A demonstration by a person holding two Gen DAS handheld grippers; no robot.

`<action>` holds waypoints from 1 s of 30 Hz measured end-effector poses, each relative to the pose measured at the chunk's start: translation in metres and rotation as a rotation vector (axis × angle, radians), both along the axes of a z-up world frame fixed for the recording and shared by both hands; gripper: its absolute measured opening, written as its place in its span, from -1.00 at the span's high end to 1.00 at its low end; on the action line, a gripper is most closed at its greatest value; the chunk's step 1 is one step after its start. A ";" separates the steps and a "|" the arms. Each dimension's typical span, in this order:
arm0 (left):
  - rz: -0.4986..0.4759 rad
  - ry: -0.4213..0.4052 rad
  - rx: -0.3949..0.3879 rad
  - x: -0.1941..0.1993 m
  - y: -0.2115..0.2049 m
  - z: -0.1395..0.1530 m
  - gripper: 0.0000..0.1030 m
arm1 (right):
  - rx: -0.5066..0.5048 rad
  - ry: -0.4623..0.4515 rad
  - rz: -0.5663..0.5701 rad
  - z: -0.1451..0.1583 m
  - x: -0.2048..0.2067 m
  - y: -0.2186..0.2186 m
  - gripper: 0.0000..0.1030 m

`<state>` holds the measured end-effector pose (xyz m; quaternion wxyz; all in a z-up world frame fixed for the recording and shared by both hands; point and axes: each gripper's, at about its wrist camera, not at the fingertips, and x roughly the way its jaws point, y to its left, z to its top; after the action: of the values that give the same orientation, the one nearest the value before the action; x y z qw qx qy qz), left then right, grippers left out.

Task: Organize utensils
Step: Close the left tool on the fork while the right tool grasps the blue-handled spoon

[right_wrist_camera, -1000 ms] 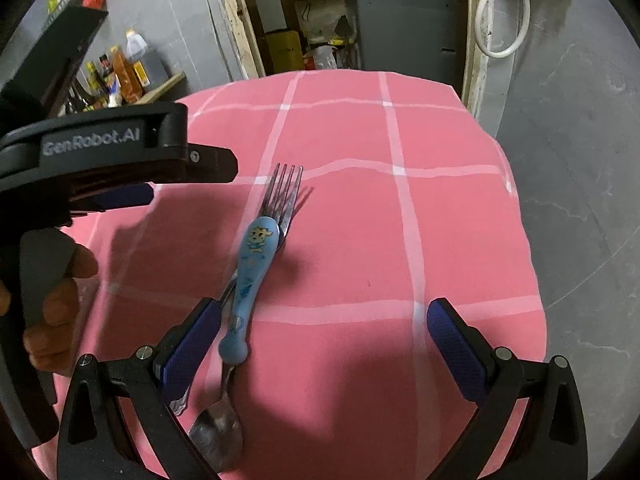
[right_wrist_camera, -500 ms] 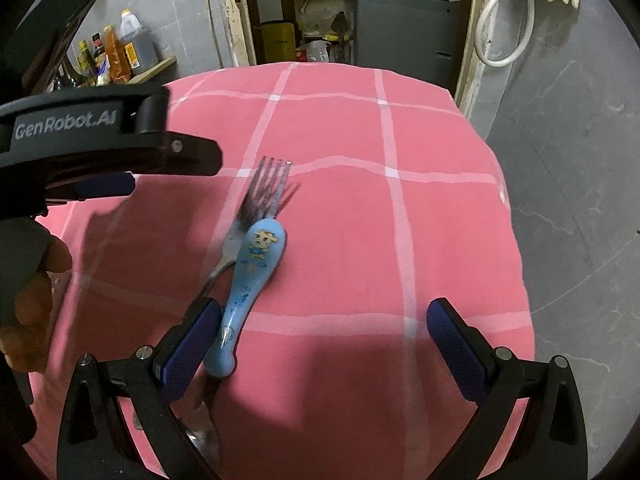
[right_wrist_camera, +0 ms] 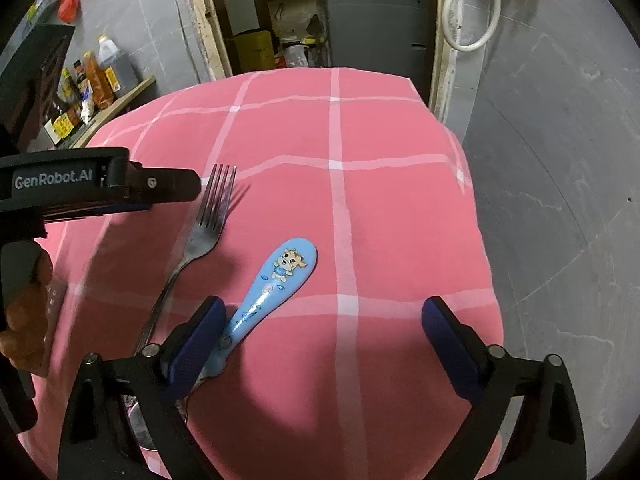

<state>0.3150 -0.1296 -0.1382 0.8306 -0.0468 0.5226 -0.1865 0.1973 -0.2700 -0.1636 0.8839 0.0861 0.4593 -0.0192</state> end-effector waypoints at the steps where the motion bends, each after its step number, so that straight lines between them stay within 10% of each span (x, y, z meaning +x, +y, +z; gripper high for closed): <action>1: -0.011 0.000 -0.003 0.001 -0.002 0.000 -0.17 | 0.003 -0.005 -0.002 0.000 -0.002 -0.001 -0.63; 10: -0.133 0.032 0.017 0.003 -0.030 -0.009 0.35 | 0.025 -0.028 0.035 -0.004 0.010 0.006 0.03; 21: -0.122 0.041 0.025 0.009 -0.026 -0.008 0.59 | -0.086 -0.050 0.131 0.004 0.012 0.020 0.19; 30: -0.114 0.046 0.028 0.006 -0.026 -0.008 0.60 | 0.072 0.011 0.130 0.004 0.018 -0.004 0.30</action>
<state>0.3212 -0.1552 -0.1463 0.8071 -0.0097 0.5457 -0.2251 0.2154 -0.2740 -0.1598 0.8769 0.0880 0.4693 0.0542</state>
